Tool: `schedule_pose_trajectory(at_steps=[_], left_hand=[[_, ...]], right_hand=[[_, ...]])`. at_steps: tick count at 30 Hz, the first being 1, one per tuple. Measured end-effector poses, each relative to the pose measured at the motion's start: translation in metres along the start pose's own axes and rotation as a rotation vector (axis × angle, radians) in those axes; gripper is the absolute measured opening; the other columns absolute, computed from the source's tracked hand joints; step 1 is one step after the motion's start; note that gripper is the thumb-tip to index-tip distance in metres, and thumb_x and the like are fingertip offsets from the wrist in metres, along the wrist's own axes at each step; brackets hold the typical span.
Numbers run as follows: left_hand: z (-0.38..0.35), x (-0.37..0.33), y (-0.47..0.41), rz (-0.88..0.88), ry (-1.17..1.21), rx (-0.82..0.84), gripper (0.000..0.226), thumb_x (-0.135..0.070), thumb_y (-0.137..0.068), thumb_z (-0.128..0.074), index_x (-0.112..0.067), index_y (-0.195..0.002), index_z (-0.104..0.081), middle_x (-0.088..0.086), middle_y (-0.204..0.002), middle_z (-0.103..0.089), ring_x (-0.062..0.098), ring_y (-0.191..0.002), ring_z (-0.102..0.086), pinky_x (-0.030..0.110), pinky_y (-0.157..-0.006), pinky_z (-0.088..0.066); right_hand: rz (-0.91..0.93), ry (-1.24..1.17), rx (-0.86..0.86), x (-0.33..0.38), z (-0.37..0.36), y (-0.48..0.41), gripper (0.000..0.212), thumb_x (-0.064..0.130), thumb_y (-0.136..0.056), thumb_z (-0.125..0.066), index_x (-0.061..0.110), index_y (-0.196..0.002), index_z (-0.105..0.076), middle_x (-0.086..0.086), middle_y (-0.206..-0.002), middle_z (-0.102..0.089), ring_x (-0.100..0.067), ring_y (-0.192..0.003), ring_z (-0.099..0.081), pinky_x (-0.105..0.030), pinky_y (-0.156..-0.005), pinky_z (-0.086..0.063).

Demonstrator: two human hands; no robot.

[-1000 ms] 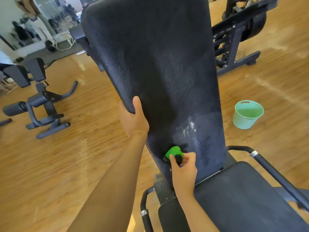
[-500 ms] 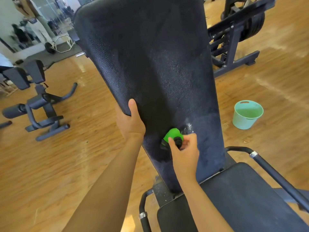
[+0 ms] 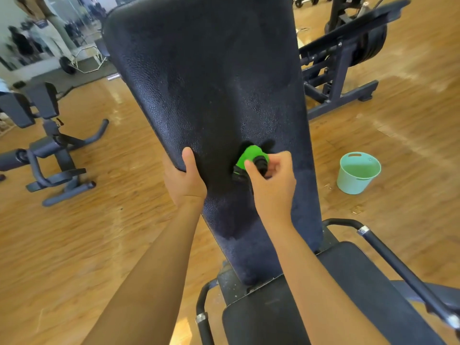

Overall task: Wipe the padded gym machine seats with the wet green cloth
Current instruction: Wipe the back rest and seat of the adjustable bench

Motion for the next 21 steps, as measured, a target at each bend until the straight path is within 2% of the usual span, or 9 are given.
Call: schedule_pose_trajectory(at_steps=[3, 6, 10, 12, 15, 19, 21], left_hand=[[0.0, 0.001, 0.001, 0.015, -0.013, -0.009, 0.058, -0.047, -0.086, -0.041, -0.008, -0.128, -0.054, -0.01, -0.108, -0.053, -0.013, -0.091, -0.041, -0.007, -0.071, -0.026], [0.0, -0.002, 0.002, 0.009, 0.004, -0.021, 0.072, -0.061, -0.079, -0.038, -0.009, -0.128, -0.055, -0.011, -0.108, -0.054, -0.011, -0.091, -0.043, -0.004, -0.073, -0.028], [0.001, -0.006, 0.003, -0.006, 0.032, -0.029, 0.081, -0.064, -0.073, -0.034, -0.007, -0.126, -0.055, -0.01, -0.107, -0.055, -0.012, -0.091, -0.043, -0.006, -0.073, -0.028], [0.001, -0.008, 0.004, -0.022, 0.04, -0.027, 0.079, -0.062, -0.075, -0.035, -0.005, -0.125, -0.055, -0.01, -0.105, -0.055, -0.013, -0.091, -0.043, -0.006, -0.074, -0.029], [0.002, -0.009, 0.003, -0.044, 0.03, -0.033, 0.076, -0.06, -0.077, -0.036, -0.003, -0.125, -0.055, -0.01, -0.104, -0.055, -0.012, -0.091, -0.044, -0.005, -0.075, -0.03], [0.001, -0.005, 0.003, -0.029, 0.017, -0.035, 0.079, -0.061, -0.077, -0.035, -0.002, -0.126, -0.055, -0.006, -0.105, -0.057, -0.01, -0.091, -0.045, -0.004, -0.076, -0.031], [0.002, -0.004, 0.002, -0.037, 0.012, -0.039, 0.078, -0.06, -0.079, -0.036, -0.002, -0.127, -0.055, -0.006, -0.107, -0.057, -0.01, -0.093, -0.046, -0.002, -0.078, -0.032]], right_hand=[[-0.005, 0.053, 0.044, -0.012, -0.002, 0.005, 0.032, 0.028, -0.081, -0.077, 0.019, -0.086, -0.047, 0.013, -0.073, -0.06, -0.008, -0.071, -0.061, -0.033, -0.066, -0.051], [-0.101, 0.175, 0.07, -0.054, 0.006, 0.032, 0.034, 0.031, -0.083, -0.075, 0.019, -0.086, -0.043, 0.009, -0.073, -0.058, -0.017, -0.072, -0.061, -0.038, -0.063, -0.051], [-0.215, 0.232, 0.078, -0.092, 0.021, 0.054, 0.034, 0.029, -0.083, -0.075, 0.019, -0.086, -0.043, 0.01, -0.072, -0.058, -0.02, -0.072, -0.06, -0.033, -0.061, -0.047], [-0.22, 0.242, 0.072, -0.089, 0.023, 0.052, 0.033, 0.028, -0.082, -0.076, 0.018, -0.085, -0.045, 0.011, -0.071, -0.058, -0.017, -0.07, -0.06, -0.035, -0.063, -0.049], [-0.153, 0.147, 0.012, -0.058, 0.027, 0.03, 0.031, 0.027, -0.079, -0.078, 0.017, -0.085, -0.049, 0.01, -0.071, -0.061, -0.013, -0.071, -0.061, -0.04, -0.069, -0.052], [0.021, 0.106, 0.026, -0.016, 0.02, -0.008, 0.032, 0.027, -0.08, -0.078, 0.018, -0.086, -0.048, 0.011, -0.073, -0.06, -0.009, -0.07, -0.061, -0.029, -0.065, -0.049], [0.044, 0.14, 0.058, -0.018, 0.015, -0.01, 0.032, 0.028, -0.082, -0.076, 0.019, -0.087, -0.046, 0.012, -0.073, -0.059, -0.011, -0.07, -0.06, -0.029, -0.063, -0.048]])
Point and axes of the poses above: each hand's wrist, its own y-axis away from the middle knuckle, its own z-axis out of the back of the hand, x = y × z, the point moved 8 cm from there along -y, towards the middle knuckle
